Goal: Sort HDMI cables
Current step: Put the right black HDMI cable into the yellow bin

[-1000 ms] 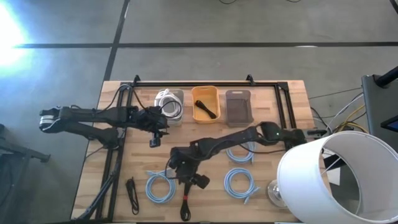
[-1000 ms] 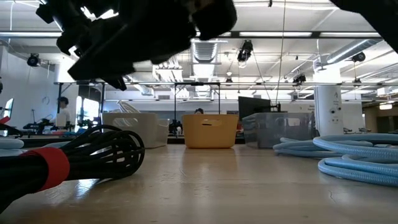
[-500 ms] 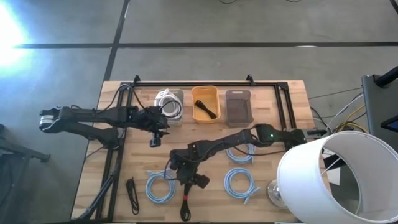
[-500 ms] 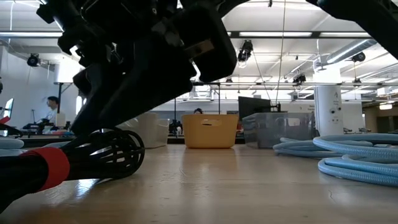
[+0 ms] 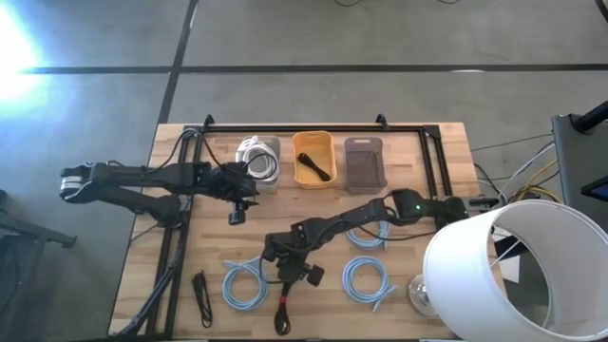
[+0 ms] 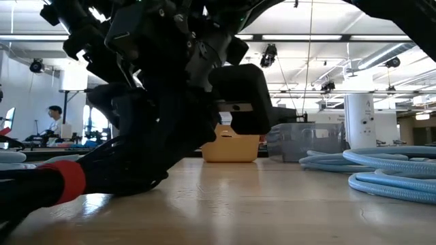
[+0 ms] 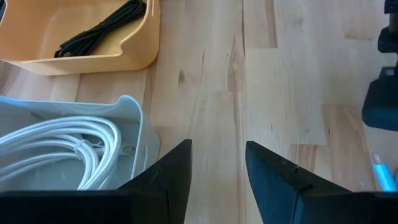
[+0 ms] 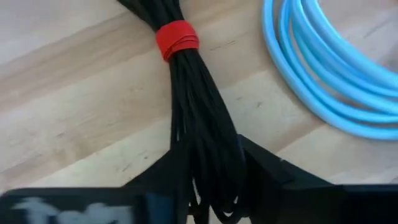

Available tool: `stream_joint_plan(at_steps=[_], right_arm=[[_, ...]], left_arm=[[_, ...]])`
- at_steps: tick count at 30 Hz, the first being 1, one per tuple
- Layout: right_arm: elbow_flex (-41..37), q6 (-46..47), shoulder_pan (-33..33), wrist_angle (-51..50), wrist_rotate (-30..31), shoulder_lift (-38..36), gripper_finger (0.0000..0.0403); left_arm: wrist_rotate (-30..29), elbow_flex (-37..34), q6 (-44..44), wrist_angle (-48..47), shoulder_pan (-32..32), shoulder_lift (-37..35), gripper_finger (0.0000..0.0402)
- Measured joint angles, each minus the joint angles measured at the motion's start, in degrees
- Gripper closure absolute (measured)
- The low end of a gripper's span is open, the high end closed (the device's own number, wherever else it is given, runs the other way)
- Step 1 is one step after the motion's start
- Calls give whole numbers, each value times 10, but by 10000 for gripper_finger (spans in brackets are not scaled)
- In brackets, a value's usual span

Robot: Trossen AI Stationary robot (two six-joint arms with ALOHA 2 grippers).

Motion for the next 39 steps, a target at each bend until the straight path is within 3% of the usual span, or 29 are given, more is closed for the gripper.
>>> stream_joint_plan(at_steps=[6, 9, 15, 19, 24, 29, 32, 39], right_arm=[[21, 23, -7, -30, -13, -4, 381], [40, 25, -14, -84, -2, -11, 384], [67, 63, -41, -265, 96, -51, 384], [65, 97, -69, -325, 121, -88, 384], [55, 108, -104, -342, 148, -146, 384], [32, 143, -144, -340, 287, -215, 385], [14, 215, -174, -323, 351, -258, 385], [-111, 377, -253, -237, 371, -340, 385]], left_arm=[[0, 0, 38, 1, 0, 0, 248], [0, 0, 39, 1, 0, 0, 248], [0, 0, 37, 1, 0, 0, 248], [0, 0, 37, 1, 0, 0, 248], [0, -1, 9, 1, 0, 0, 248], [0, -1, -32, 1, 0, 0, 248], [0, -1, -37, 1, 0, 0, 248], [0, -1, -67, 1, 0, 0, 249]])
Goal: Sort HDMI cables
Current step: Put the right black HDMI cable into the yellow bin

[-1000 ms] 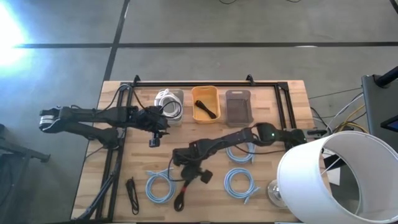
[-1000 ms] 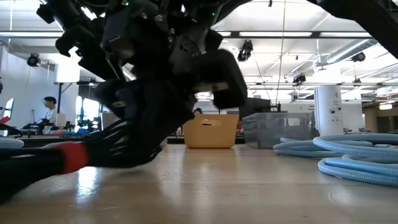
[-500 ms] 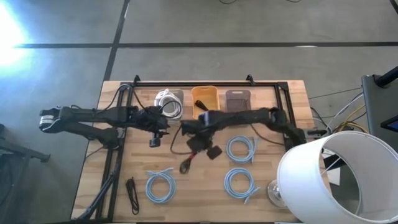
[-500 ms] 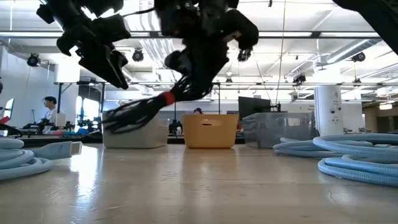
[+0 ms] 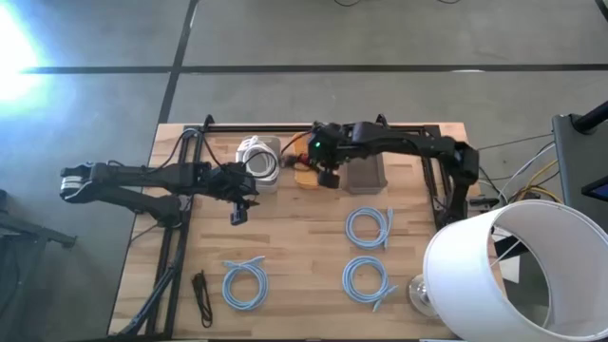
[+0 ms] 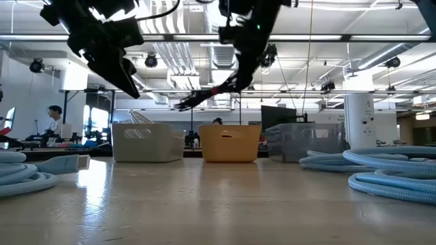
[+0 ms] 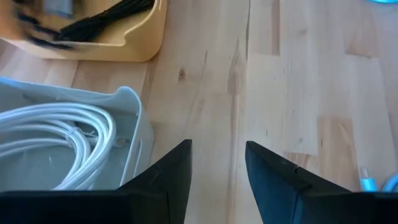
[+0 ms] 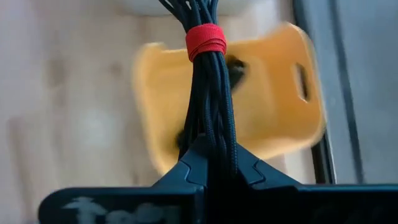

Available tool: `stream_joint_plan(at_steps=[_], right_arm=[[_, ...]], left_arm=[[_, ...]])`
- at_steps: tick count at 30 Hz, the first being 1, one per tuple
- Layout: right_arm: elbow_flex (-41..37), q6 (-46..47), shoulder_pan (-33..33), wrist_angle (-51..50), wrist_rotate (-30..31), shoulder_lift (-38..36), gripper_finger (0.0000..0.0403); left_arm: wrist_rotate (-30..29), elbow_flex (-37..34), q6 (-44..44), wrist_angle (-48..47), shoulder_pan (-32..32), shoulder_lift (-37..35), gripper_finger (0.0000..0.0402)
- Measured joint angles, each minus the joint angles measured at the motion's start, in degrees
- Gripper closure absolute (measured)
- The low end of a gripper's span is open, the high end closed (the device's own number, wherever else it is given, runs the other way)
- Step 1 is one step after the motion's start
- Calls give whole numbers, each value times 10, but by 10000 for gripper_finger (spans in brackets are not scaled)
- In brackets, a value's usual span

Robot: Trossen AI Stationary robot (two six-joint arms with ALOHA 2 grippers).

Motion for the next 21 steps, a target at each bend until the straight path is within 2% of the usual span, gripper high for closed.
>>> stream_joint_plan(at_steps=[5, 9, 14, 21], right_arm=[[-112, 134, -46, 111, 16, -22, 383], [-166, 201, -67, 173, 17, -29, 381], [-192, 230, -71, 207, 16, -24, 380], [-211, 263, -63, 201, 12, -21, 379]], left_arm=[[0, -4, -23, 0, 0, 0, 250], [0, -18, -44, 1, -1, 0, 251], [-1, -45, -50, 10, -1, 0, 251], [0, -58, -64, 23, -1, 0, 252]])
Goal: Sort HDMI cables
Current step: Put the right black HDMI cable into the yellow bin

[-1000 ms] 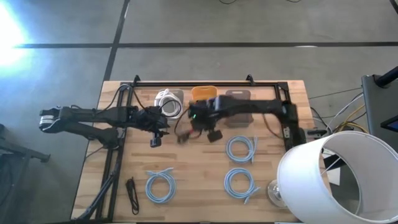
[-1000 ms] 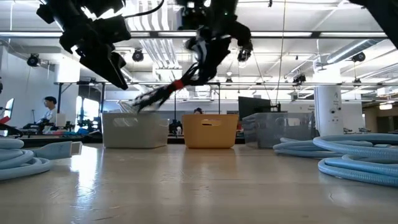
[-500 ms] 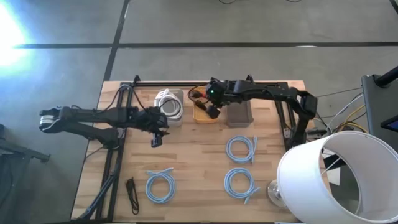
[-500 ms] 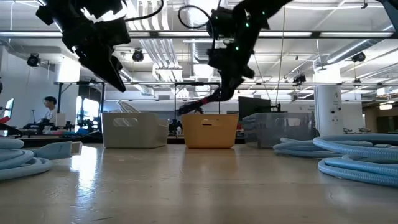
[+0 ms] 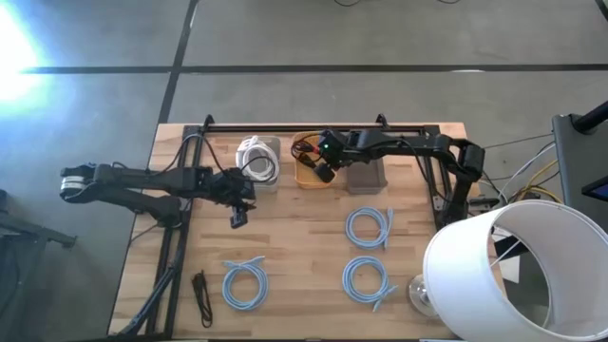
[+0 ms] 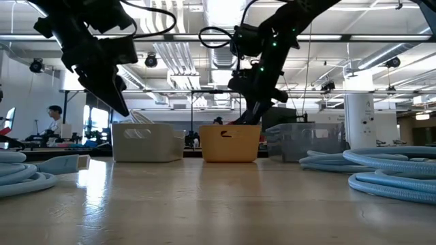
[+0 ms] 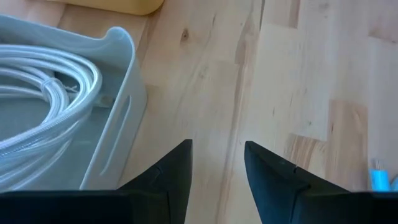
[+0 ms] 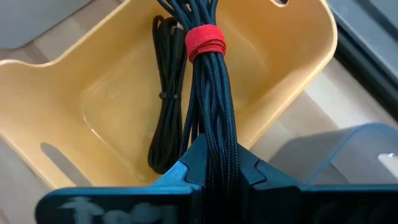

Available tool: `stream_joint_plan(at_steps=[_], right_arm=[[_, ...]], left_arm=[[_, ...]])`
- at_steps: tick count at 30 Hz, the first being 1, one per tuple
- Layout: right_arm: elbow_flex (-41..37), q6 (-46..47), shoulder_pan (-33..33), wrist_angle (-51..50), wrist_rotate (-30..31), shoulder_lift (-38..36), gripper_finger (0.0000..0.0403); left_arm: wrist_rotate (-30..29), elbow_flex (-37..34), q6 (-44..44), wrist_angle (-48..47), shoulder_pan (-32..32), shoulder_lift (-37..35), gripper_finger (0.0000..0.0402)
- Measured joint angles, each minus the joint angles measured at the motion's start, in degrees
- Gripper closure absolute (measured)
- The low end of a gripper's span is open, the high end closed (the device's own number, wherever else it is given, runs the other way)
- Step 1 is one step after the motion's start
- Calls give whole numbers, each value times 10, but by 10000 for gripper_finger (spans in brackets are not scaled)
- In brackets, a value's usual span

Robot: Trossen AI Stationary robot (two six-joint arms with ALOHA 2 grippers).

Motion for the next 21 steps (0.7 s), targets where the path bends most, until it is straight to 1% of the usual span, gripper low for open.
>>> stream_joint_plan(at_steps=[3, 9, 16, 21], right_arm=[[-1, 19, 1, 0, 0, 0, 379], [-1, 18, 5, 5, 0, 0, 372], [-1, 18, 7, 23, 1, 0, 331], [-1, 18, 11, 50, 0, 0, 302]], left_arm=[[0, 0, 1, 3, 0, 0, 252], [0, 0, 4, 6, 0, 0, 252], [1, 0, 38, 7, 0, 0, 252], [7, 0, 46, 7, 0, 0, 252]])
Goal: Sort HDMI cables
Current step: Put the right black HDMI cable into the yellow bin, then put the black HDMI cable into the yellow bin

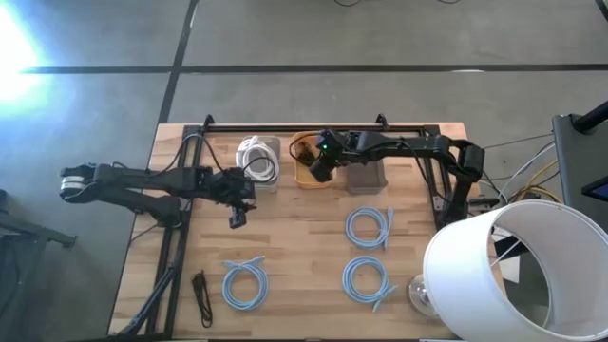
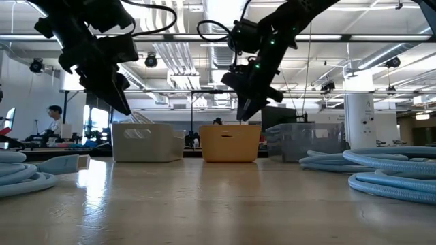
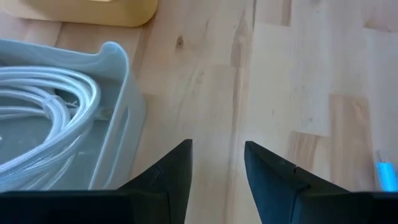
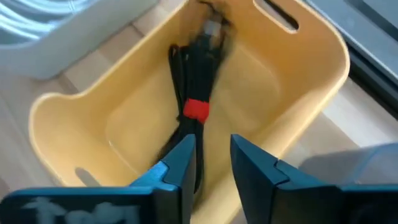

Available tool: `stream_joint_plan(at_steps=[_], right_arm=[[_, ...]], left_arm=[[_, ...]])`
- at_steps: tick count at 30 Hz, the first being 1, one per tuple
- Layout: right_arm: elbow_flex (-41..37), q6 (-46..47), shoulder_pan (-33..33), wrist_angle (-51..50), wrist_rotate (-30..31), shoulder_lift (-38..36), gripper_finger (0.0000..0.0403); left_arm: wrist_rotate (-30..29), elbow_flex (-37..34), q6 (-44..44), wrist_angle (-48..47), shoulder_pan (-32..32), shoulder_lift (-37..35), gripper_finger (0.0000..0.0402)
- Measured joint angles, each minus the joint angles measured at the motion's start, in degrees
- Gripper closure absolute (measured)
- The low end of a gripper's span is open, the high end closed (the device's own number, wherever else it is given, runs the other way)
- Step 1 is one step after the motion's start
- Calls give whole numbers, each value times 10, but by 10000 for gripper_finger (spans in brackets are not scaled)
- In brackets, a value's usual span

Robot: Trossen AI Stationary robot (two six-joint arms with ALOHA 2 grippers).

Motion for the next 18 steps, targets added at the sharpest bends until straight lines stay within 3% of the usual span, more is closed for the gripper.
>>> stream_joint_plan(at_steps=[9, 13, 18], right_arm=[[0, -21, 36, 22, 0, 0, 279], [0, -24, 72, 23, 0, 0, 274], [0, -36, 118, 30, -2, -3, 274]], left_arm=[[102, 0, 0, -1, -45, 0, 252], [102, 11, -28, -42, -104, 0, 252], [56, 46, -178, -106, -205, 0, 253]])
